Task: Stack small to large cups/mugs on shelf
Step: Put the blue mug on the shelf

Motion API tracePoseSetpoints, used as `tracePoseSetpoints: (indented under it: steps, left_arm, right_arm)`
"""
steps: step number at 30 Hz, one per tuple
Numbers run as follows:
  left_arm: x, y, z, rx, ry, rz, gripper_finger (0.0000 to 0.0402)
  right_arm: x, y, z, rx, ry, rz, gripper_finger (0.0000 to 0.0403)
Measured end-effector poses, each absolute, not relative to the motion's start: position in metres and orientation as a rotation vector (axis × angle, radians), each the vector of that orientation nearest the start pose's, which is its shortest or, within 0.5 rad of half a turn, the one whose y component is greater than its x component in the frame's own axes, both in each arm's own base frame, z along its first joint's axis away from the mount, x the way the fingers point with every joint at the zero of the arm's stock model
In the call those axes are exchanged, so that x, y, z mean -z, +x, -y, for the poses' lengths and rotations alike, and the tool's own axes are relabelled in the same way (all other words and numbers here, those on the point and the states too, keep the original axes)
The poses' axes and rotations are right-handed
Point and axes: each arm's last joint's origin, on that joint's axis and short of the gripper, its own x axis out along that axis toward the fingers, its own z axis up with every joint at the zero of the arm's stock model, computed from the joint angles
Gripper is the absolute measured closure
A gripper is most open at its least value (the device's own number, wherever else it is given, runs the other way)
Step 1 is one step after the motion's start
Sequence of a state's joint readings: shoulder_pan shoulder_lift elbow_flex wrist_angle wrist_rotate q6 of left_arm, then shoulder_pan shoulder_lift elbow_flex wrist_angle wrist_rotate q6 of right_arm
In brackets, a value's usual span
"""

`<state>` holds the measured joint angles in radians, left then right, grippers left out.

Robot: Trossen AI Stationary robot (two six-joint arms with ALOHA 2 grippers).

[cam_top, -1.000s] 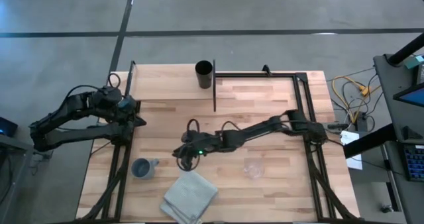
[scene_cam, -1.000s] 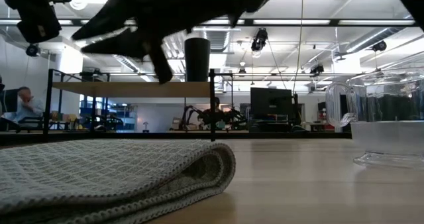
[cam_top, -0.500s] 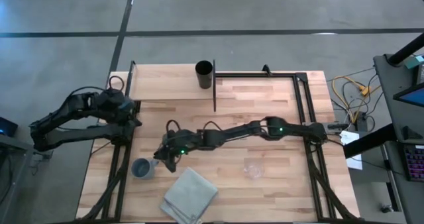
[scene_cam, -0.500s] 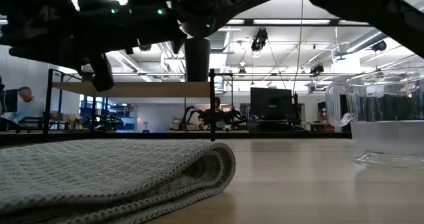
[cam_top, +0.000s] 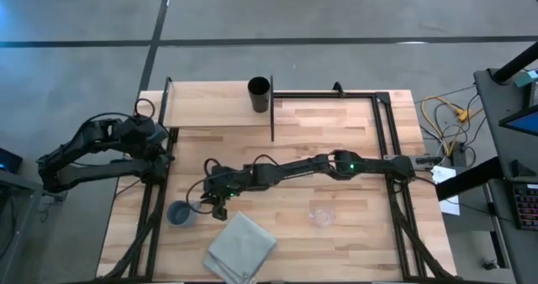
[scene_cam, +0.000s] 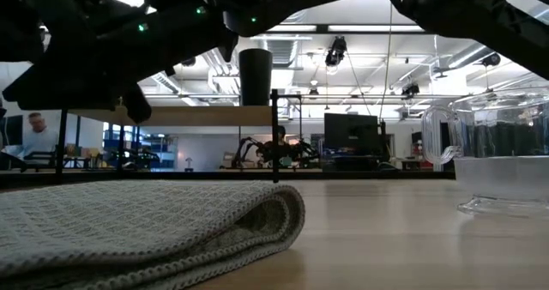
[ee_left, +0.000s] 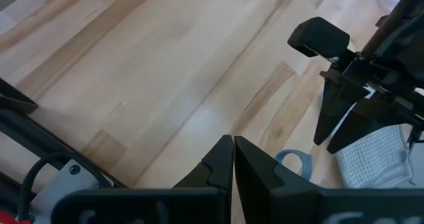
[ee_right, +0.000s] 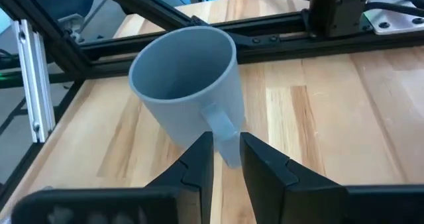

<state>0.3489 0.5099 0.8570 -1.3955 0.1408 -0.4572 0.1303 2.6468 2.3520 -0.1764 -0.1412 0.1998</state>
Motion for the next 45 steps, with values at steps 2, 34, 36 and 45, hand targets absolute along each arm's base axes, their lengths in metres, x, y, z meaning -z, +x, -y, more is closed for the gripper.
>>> tracePoseSetpoints:
  steps: [2,34,36,45]
  left_arm:
    - [-0.289,0.046,-0.013,-0.425,-0.667,-0.964,0.0402]
    - [-0.29,0.065,-0.02,-0.427,-0.632,-0.959,0.0402]
    - [-0.289,0.066,-0.02,-0.428,-0.633,-0.966,0.0402]
    - [-0.29,0.065,-0.02,-0.426,-0.631,-0.962,0.0402]
  right_arm:
    - [-0.172,0.585,-0.081,-0.23,0.198,-0.492,0.0335]
    - [-0.161,0.593,-0.067,-0.239,0.238,-0.417,0.0282]
    - [-0.16,0.594,-0.068,-0.264,0.26,-0.401,0.0282]
    - [-0.154,0.595,-0.07,-0.282,0.272,-0.413,0.0282]
